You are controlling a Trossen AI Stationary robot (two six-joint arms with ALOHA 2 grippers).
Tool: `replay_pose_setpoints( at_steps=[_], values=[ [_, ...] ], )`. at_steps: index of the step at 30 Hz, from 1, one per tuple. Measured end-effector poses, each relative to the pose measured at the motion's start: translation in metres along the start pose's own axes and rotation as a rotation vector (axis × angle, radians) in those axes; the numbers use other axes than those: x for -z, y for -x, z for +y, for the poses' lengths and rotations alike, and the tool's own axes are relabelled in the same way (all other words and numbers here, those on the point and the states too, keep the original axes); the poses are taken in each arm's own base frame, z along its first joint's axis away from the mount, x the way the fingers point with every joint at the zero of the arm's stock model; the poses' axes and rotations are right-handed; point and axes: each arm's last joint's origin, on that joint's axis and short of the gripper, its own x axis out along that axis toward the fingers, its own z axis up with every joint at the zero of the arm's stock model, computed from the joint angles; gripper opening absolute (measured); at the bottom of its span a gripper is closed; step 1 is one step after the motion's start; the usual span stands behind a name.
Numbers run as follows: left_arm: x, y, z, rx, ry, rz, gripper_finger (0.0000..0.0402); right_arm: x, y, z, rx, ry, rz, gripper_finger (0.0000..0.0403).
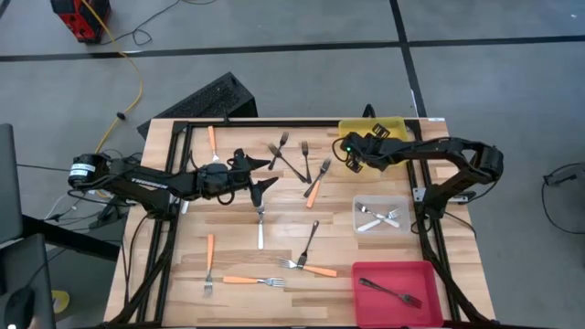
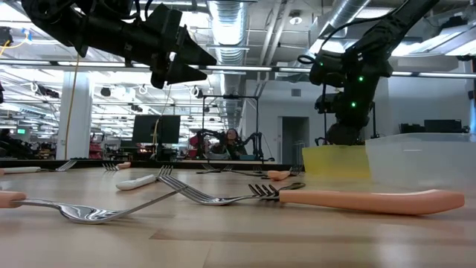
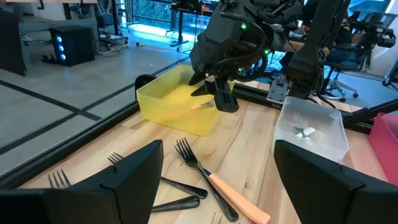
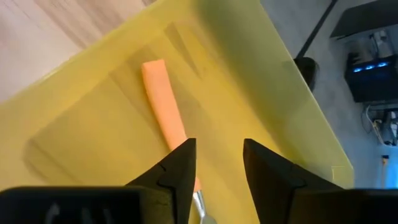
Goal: Sort silverware by color (type)
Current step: Put the white fork into the transparent bin
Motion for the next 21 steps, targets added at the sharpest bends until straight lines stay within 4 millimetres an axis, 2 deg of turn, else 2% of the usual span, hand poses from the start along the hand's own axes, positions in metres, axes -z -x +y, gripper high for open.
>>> replay_pose_setpoints(
  at_steps=[10,16,21],
  values=[
    [0.0,0.0,-0.001,0.046,0.021,0.009,0.029,-0.003,0.003,-0.002,-0.019,0.012,-0.021,0.0207],
    [0.0,0.0,-0.001,0.047,0.044,0.01,0.029,-0.015,0.023,-0.016,-0.07,-0.053,-0.115,0.0207],
    [0.001,0.0,-0.003,0.091,0.049,0.019,0.029,-0.018,0.045,-0.032,-0.148,-0.122,-0.223,0.0206]
  ],
)
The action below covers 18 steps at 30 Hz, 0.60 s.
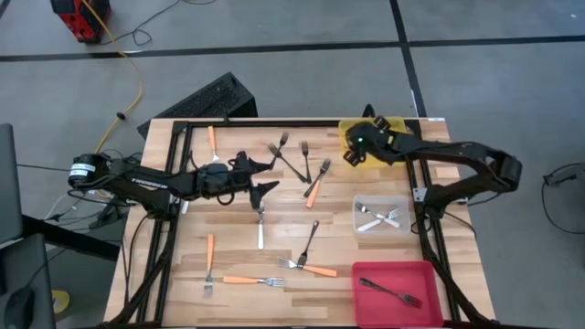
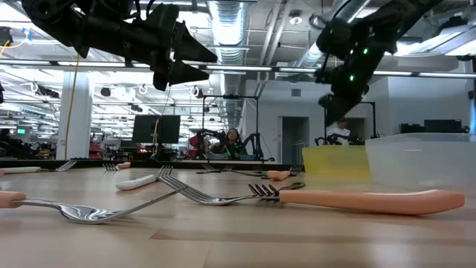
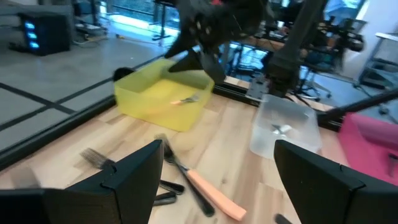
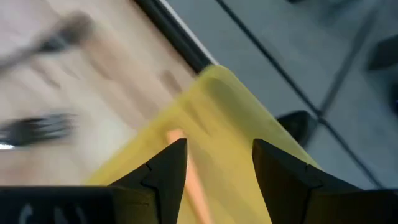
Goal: Sort silverware by color (type)
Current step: Put the white fork into the transparent bin
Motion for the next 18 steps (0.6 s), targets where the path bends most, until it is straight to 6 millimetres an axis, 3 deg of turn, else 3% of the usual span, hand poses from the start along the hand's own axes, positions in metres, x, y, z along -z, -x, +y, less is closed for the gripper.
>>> replay_pose_setpoints(
  at_steps=[5,9,13,18],
  values=[
    [0.001,0.0,-0.001,0.043,-0.001,0.015,0.029,-0.008,0.024,-0.005,-0.267,-0.074,-0.132,0.0206],
    [0.001,0.0,-0.002,0.064,0.002,0.023,0.029,-0.015,0.037,0.006,-0.468,-0.066,-0.225,0.0206],
    [0.001,0.0,-0.002,0.085,0.025,0.029,0.029,-0.021,0.046,0.032,-0.566,0.005,-0.3,0.0206],
    [0.002,0.0,-0.004,0.144,0.035,0.045,0.029,-0.015,0.052,0.074,-0.641,0.238,-0.333,0.0206]
  ],
)
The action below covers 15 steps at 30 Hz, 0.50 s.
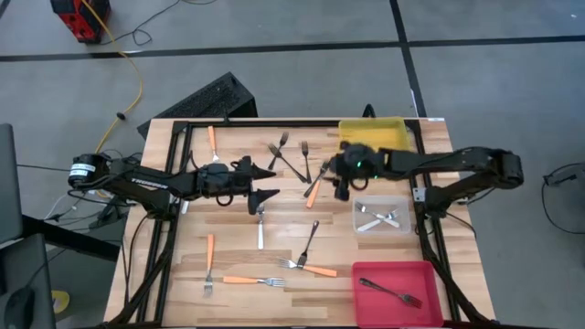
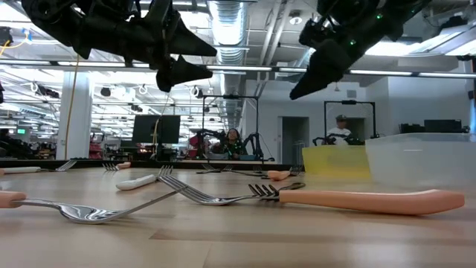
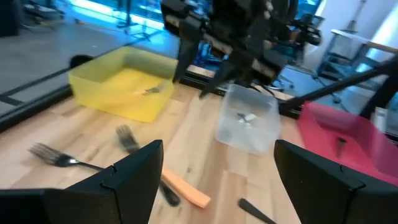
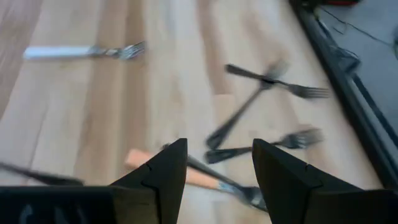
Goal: Sort silverware by color (type)
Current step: Put the white fork into the transparent bin
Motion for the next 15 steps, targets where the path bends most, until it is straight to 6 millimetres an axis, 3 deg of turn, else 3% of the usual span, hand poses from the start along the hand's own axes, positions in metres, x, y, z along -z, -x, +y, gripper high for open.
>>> replay_pose_setpoints(
  at_steps=[6,15],
  values=[
    [0.003,0.0,-0.001,0.056,0.032,0.045,0.029,0.001,-0.018,0.036,-0.084,0.093,0.052,0.0206],
    [0.006,0.0,0.0,0.043,0.035,0.077,0.029,-0.005,-0.02,0.107,-0.259,0.206,0.136,0.0206]
  ],
)
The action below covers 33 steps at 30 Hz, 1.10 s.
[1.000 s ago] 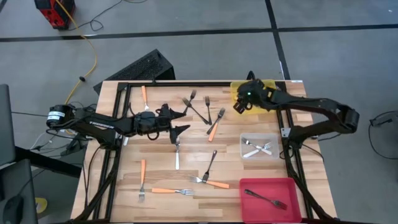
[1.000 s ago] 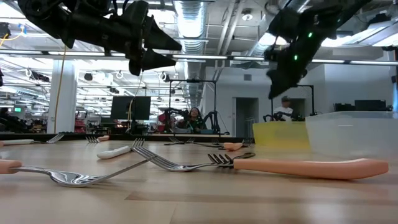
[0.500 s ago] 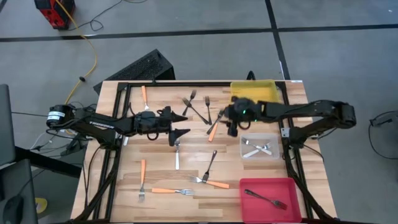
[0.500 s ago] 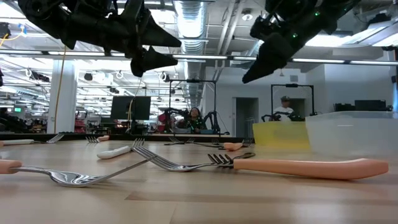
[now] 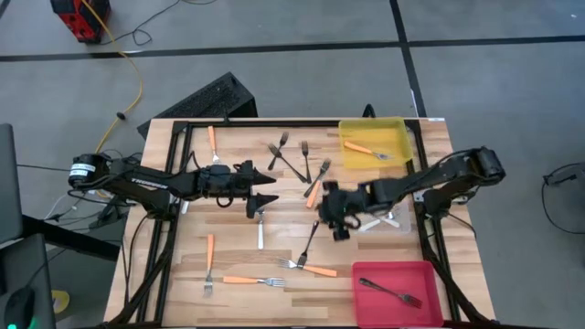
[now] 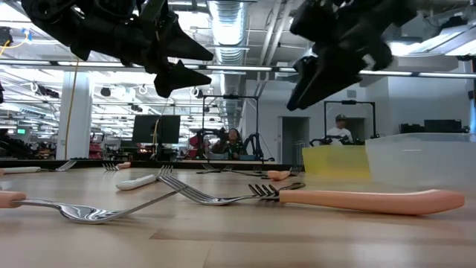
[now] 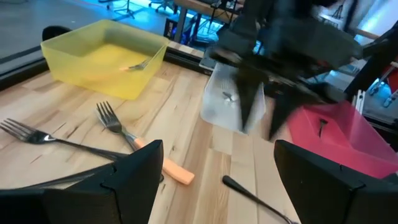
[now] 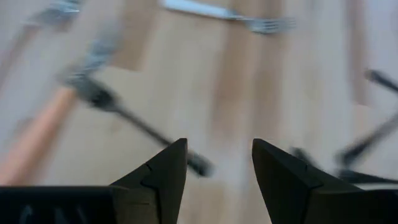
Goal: Sort silverware by color (type)
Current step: Put the white fork into the transparent bin
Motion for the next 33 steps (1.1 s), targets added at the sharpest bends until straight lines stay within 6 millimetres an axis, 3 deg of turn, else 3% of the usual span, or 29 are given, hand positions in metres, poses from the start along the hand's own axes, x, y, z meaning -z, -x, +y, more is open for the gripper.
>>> replay_pose_setpoints(
  at_steps=[15,23,33],
  values=[
    [0.0,0.0,0.001,-0.046,0.039,-0.014,0.029,-0.026,-0.035,0.079,-0.042,-0.103,0.2,0.0192],
    [0.001,0.0,0.001,-0.052,0.039,-0.002,0.029,-0.047,-0.041,0.099,-0.032,-0.123,0.347,0.0195],
    [0.003,0.0,-0.001,0.022,0.074,0.035,0.029,-0.059,-0.04,0.102,-0.028,-0.215,0.3,0.0214]
  ],
)
